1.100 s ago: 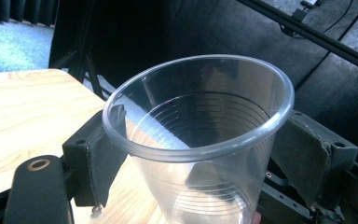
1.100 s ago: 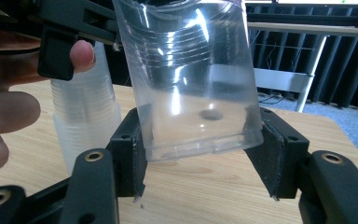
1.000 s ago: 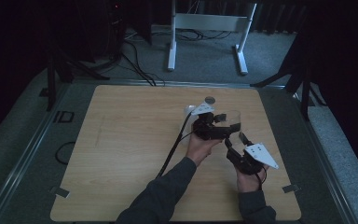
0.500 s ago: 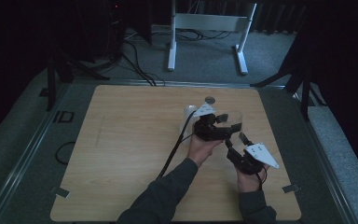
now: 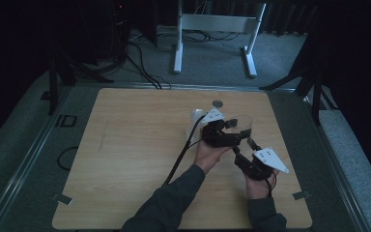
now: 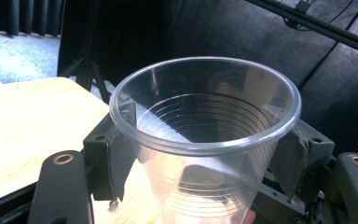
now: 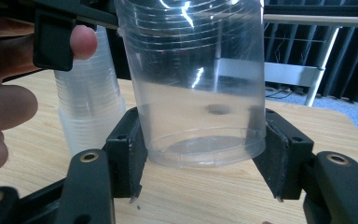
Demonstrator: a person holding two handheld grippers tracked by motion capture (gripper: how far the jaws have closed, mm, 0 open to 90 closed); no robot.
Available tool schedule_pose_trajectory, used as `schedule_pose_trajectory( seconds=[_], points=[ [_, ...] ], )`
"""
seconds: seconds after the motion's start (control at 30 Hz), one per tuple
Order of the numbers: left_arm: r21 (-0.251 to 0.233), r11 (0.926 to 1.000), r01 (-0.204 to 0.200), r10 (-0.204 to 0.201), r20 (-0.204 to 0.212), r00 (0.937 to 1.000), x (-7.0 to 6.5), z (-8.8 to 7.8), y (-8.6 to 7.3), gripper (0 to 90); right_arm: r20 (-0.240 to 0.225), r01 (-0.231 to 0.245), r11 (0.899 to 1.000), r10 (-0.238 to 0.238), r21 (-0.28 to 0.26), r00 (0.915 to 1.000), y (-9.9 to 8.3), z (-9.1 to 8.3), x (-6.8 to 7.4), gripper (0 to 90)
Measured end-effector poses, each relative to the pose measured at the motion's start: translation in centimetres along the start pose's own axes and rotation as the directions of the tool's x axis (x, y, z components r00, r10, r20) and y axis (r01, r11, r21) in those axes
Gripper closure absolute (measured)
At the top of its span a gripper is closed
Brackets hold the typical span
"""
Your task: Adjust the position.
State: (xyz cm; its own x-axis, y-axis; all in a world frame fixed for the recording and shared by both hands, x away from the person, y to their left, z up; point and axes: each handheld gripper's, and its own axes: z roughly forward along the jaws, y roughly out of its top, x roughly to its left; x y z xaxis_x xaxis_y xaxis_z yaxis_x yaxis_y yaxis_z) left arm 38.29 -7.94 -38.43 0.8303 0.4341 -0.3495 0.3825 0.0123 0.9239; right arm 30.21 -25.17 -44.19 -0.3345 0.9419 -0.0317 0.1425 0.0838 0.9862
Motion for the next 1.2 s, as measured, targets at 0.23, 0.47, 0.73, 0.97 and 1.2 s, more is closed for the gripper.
schedule_pose_trajectory(
  seconds=[0.23,0.47,0.73,0.97,1.2],
  points=[
    [0.005,0.9999,-0.012,0.012,-0.006,0.9999,0.0,0.04,-0.03,30.2,-0.005,-0.001,1.0,0.001,0.01,1.0,0.04,0.1,0.01,38.3],
    [0.007,0.9994,-0.032,0.033,-0.017,0.9993,-0.22,-0.09,0.06,30.3,-0.006,-0.001,1.0,0.001,0.017,1.0,0.22,0.16,0.04,32.8],
    [0.01,0.9986,-0.052,0.052,-0.033,0.9981,-0.24,-0.3,0.14,30.3,-0.003,0.0,1.0,0.0,0.027,1.0,0.12,0.23,0.01,29.6],
    [0.011,0.9982,-0.059,0.059,-0.035,0.9976,-0.36,0.01,0.04,30.4,0.014,-0.005,0.999,0.005,0.035,0.9999,-0.08,-0.17,-0.38,27.9],
    [0.022,0.9937,-0.11,0.111,-0.067,0.9915,-0.73,-0.03,0.01,30.4,0.01,0.002,0.999,-0.002,0.044,0.9999,-0.22,-0.18,-0.28,27.1]
  ],
)
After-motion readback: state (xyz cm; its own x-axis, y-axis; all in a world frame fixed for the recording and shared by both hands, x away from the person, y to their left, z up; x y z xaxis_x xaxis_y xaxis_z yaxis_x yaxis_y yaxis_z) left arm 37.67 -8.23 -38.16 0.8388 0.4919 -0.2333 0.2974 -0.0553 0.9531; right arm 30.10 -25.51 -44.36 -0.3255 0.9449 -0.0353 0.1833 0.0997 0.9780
